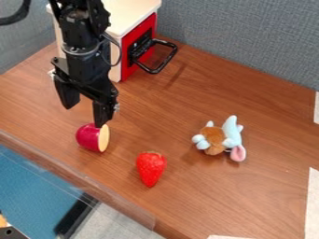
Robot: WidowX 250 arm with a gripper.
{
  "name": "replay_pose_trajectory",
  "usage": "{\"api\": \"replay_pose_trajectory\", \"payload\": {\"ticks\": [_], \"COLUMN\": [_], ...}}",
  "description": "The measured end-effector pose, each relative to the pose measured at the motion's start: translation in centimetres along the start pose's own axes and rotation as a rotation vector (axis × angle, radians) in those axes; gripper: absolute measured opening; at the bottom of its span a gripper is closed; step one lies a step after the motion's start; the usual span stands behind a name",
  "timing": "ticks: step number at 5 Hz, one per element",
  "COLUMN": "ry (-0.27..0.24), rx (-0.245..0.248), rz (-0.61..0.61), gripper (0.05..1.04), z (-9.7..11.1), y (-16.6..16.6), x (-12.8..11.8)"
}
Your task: Open the drawer
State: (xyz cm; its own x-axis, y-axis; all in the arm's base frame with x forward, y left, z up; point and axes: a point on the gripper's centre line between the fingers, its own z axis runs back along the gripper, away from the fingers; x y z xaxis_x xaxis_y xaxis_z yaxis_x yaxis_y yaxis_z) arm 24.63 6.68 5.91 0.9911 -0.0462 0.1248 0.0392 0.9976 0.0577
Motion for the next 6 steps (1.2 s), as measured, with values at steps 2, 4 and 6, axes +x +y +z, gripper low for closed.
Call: {"api": "replay_pose_trajectory", "payload": {"ticks": [2, 4, 6], "ry": [0.027, -0.033, -0.062], "rx": [-0.011, 0.024, 0.138], "rz": [-0.016, -0.042, -0.062], "gripper": [0.999, 0.999, 0.999], "z": [-0.8, -1.4, -3.4], "y": [-1.6, -4.5, -4.5], "x": [3.2, 13.1, 19.2]}}
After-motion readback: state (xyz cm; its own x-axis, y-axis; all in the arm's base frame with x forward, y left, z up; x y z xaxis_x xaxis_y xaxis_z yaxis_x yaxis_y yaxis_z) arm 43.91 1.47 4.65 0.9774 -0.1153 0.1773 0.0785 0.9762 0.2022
